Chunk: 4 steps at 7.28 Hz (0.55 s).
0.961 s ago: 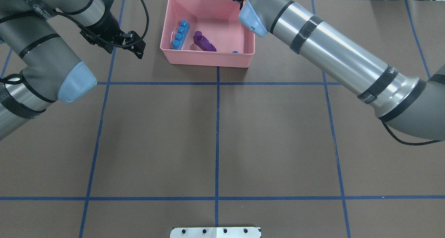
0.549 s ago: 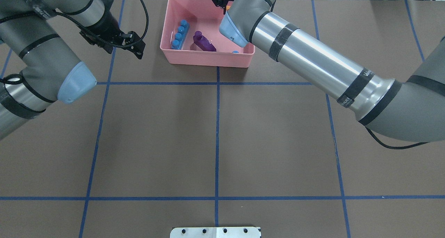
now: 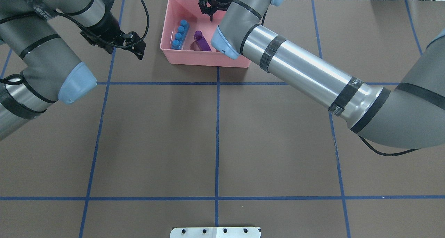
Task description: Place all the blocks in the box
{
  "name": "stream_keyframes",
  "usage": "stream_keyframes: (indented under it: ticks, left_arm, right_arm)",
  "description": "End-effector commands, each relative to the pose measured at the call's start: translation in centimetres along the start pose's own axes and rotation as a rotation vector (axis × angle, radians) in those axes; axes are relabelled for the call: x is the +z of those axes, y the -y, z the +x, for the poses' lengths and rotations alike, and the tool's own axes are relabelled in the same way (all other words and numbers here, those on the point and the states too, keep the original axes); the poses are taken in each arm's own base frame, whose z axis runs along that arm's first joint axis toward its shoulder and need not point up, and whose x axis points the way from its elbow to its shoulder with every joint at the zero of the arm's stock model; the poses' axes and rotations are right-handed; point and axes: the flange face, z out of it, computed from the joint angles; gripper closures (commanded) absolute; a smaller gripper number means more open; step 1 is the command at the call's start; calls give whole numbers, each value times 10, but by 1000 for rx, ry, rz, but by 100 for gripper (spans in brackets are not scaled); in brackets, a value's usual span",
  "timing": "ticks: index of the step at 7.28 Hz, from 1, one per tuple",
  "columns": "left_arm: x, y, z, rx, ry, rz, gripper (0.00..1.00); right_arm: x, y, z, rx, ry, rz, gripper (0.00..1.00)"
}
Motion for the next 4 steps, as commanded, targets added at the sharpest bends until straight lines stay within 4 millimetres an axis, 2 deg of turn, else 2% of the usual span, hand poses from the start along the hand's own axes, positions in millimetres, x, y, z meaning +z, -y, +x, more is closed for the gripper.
stream_keyframes:
  ticks: [1,2,3,4]
  left_arm:
    - [0,0,-1,0,0,0,0]
    - [-1,0,-1,1,0,2,0]
    - [-1,-7,-7,-2,1,0,0]
    - [-5,-20,-13,4,-4,4,0]
  right_arm:
    - [-2,1,1,1,3,-3,1]
    - [-16,12,8,10,29,-38,1]
    - [-48,18,14,35,28,-66,1]
    - [-79,9,29,42,-7,-80,1]
